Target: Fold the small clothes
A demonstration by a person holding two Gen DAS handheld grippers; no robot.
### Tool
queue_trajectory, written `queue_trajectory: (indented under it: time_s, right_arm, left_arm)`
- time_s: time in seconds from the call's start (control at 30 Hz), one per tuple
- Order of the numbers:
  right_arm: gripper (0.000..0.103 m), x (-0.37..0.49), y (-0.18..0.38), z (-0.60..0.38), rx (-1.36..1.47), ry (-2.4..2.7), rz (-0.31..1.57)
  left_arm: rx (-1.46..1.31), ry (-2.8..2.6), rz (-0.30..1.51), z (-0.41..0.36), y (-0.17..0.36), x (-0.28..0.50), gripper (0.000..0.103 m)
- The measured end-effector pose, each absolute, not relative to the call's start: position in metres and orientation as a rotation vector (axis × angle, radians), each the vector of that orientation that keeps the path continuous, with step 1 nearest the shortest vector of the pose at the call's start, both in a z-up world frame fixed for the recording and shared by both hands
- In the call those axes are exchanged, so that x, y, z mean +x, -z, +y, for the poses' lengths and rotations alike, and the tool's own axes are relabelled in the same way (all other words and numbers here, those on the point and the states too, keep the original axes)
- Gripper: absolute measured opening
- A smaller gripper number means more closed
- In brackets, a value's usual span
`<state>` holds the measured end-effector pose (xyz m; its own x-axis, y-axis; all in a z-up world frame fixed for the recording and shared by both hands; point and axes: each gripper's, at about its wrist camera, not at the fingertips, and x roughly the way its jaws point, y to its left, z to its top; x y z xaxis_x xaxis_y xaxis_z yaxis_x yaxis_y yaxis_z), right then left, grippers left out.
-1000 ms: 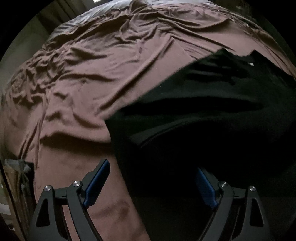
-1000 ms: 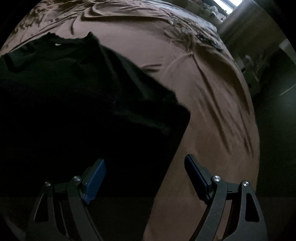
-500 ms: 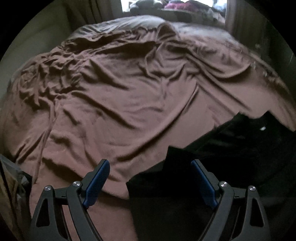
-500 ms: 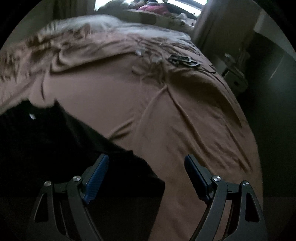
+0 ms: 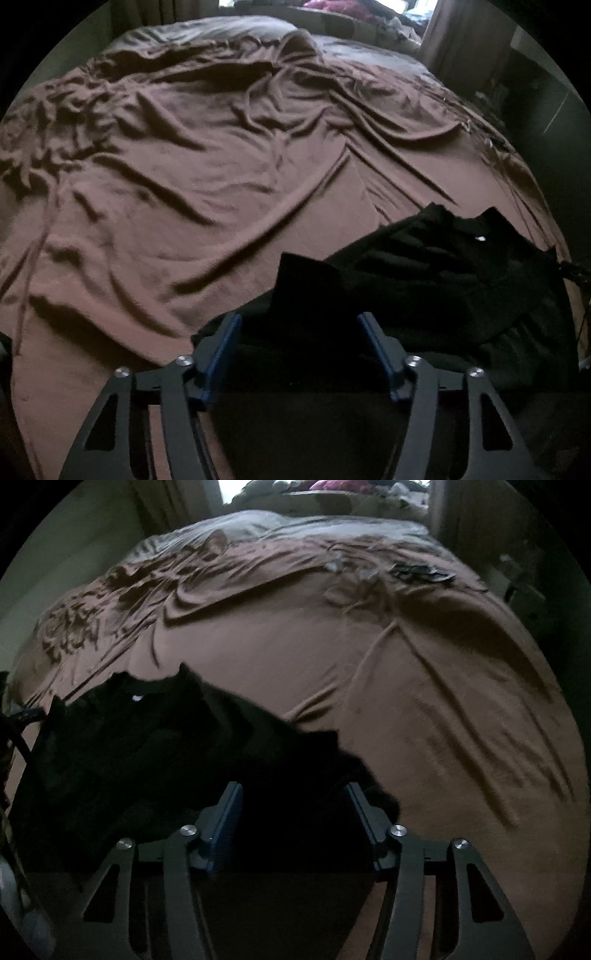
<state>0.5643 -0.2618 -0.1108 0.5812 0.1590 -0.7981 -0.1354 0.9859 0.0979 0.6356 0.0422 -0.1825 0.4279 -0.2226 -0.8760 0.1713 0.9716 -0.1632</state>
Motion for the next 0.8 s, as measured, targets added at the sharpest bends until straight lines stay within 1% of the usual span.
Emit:
queue_trajectory:
  time_s: [0.1, 0.13, 0.17, 0.23, 0.3, 0.33, 0.37, 0.4, 0.43, 0.47, 0.5, 0.53, 0.6, 0.8]
  right_arm:
    - [0.051, 0.589, 0.116, -0.274, 0.025, -0.165, 0.955]
    - [0.049, 0.593, 0.121, -0.277, 0.043, -0.161, 0.957]
    - [0.044, 0.597, 0.122, -0.277, 0.057, -0.161, 0.957]
    - [0.039, 0.605, 0.124, -0.278, 0.091, -0.175, 0.961]
    - [0.037, 0.609, 0.127, -0.28, 0.119, -0.193, 0.969]
    - [0.036, 0.609, 0.127, -0.282, 0.131, -0.2, 0.971]
    - [0.033, 0.612, 0.127, -0.285, 0.15, -0.207, 0.972]
    - [0.027, 0.613, 0.129, -0.287, 0.165, -0.212, 0.973]
    - [0.023, 0.615, 0.131, -0.29, 0.179, -0.212, 0.973]
    - [0.012, 0.616, 0.132, -0.292, 0.188, -0.206, 0.972]
    - [0.01, 0.616, 0.133, -0.294, 0.195, -0.198, 0.967]
    - [0.008, 0.614, 0.132, -0.295, 0.2, -0.183, 0.957]
    - [0.006, 0.607, 0.127, -0.293, 0.191, -0.154, 0.934]
    - [0.006, 0.57, 0.092, -0.278, 0.135, -0.117, 0.837]
  left_arm:
    - [-0.075, 0.258, 1.128, 0.04, 0.194, 0.642, 0.054]
    - [-0.086, 0.265, 1.133, 0.04, 0.197, 0.643, 0.052]
    - [-0.087, 0.268, 1.135, 0.039, 0.199, 0.646, 0.052]
    - [-0.086, 0.272, 1.134, 0.037, 0.202, 0.649, 0.052]
    - [-0.103, 0.277, 1.132, 0.037, 0.204, 0.653, 0.05]
    - [-0.11, 0.28, 1.126, 0.038, 0.205, 0.654, 0.046]
    - [-0.113, 0.281, 1.119, 0.038, 0.205, 0.656, 0.04]
    - [-0.116, 0.28, 1.117, 0.039, 0.205, 0.657, 0.035]
    - [-0.131, 0.281, 1.115, 0.041, 0.204, 0.658, 0.023]
    - [-0.147, 0.289, 1.112, 0.043, 0.203, 0.659, 0.017]
    - [-0.154, 0.289, 1.104, 0.044, 0.201, 0.658, 0.016]
    - [-0.15, 0.285, 1.094, 0.043, 0.199, 0.658, 0.012]
    - [-0.144, 0.272, 1.063, 0.046, 0.187, 0.653, 0.01]
    - [-0.16, 0.272, 0.967, 0.058, 0.141, 0.633, 0.009]
